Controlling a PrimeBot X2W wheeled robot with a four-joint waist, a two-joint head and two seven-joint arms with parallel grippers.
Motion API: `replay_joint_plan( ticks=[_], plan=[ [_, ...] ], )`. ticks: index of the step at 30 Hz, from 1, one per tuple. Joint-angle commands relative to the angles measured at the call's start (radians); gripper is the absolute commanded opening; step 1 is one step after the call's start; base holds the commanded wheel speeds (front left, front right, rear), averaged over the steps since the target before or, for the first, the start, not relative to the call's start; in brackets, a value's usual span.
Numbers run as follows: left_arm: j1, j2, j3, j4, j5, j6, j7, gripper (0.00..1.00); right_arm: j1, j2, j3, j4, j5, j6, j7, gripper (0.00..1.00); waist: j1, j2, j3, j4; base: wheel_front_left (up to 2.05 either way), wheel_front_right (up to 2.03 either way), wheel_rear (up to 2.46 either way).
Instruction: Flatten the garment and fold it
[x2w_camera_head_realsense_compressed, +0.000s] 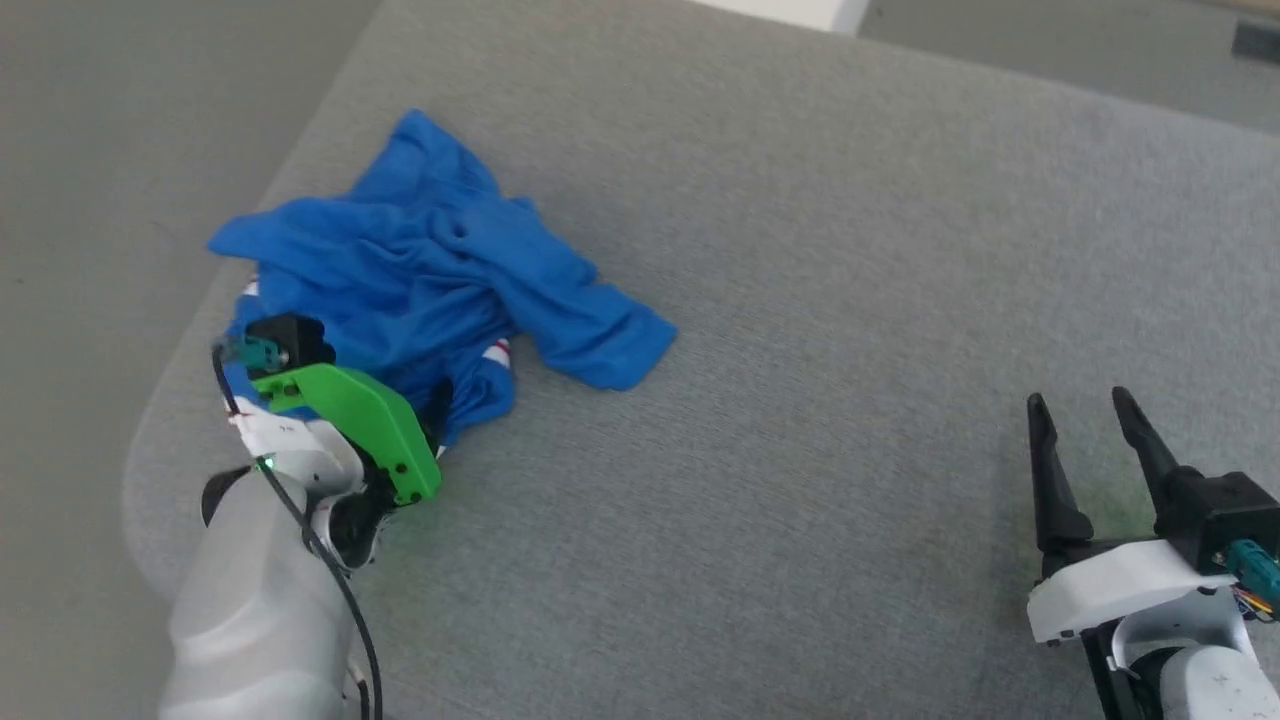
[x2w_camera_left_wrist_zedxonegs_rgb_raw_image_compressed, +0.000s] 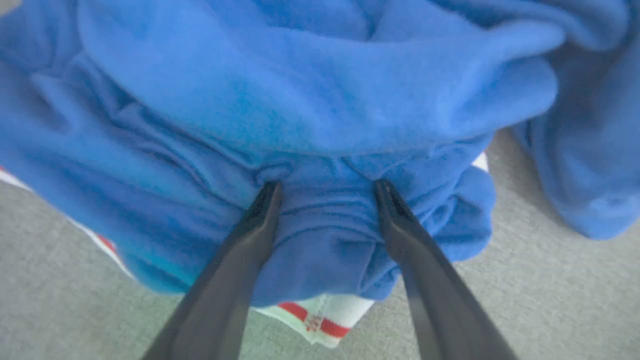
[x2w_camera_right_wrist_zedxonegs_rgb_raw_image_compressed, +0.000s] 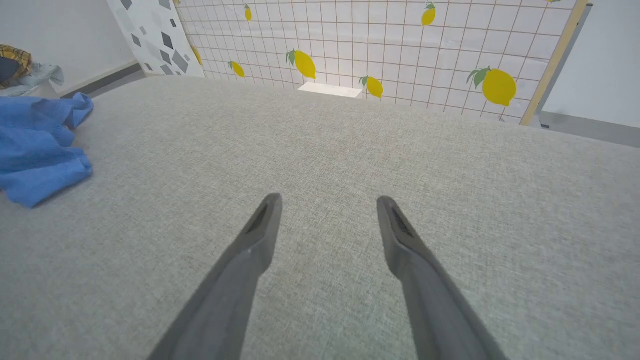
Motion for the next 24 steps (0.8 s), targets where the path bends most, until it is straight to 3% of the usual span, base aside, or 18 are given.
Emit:
replay_joint_plan(
  ticks=[1, 6, 7, 8, 11, 17, 24],
  plan=[
    [-0.010, -0.006, -0.005, 0.029, -0.011, 0.010, 0.021, 1.00, 0.008, -0.001, -0.002, -0.011, -0.005, -0.001, 0.004, 1.00, -0.0001, 0.0000, 0.066, -0.053, 0.00, 0.00, 0.00],
    [-0.010, -0.022, -0.013, 0.094, -0.021, 0.023, 0.049, 1.00, 0.013, -0.001, -0.008, -0.025, -0.001, -0.001, 0.012, 1.00, -0.0001, 0.0000, 0.063, -0.038, 0.00, 0.00, 0.00],
    [-0.012, -0.021, -0.007, 0.097, -0.019, 0.032, 0.024, 0.38, 0.015, -0.001, -0.006, -0.024, 0.000, -0.001, 0.013, 1.00, -0.0001, 0.0000, 0.058, -0.033, 0.00, 0.00, 0.00],
    [-0.015, -0.017, -0.001, 0.094, -0.015, 0.040, -0.009, 0.00, 0.016, -0.001, -0.004, -0.024, 0.002, -0.001, 0.014, 1.00, -0.0001, 0.0000, 0.054, -0.029, 0.00, 0.00, 0.00],
    [-0.032, -0.012, 0.033, 0.077, -0.016, 0.063, -0.131, 0.00, 0.018, -0.001, 0.002, -0.018, 0.012, -0.001, 0.012, 1.00, -0.0001, 0.0000, 0.030, -0.016, 0.00, 0.00, 0.00],
    [-0.144, 0.030, 0.053, -0.019, 0.001, 0.036, -0.301, 0.00, 0.019, -0.001, 0.027, 0.032, 0.055, -0.001, -0.012, 1.00, -0.0001, 0.0000, -0.049, -0.011, 0.00, 0.00, 0.00],
    [-0.324, 0.066, -0.003, -0.193, 0.014, -0.020, -0.352, 0.00, 0.020, -0.001, 0.058, 0.132, 0.137, -0.001, -0.066, 1.00, -0.0001, 0.0000, -0.165, -0.077, 0.00, 0.00, 0.00]
  ],
)
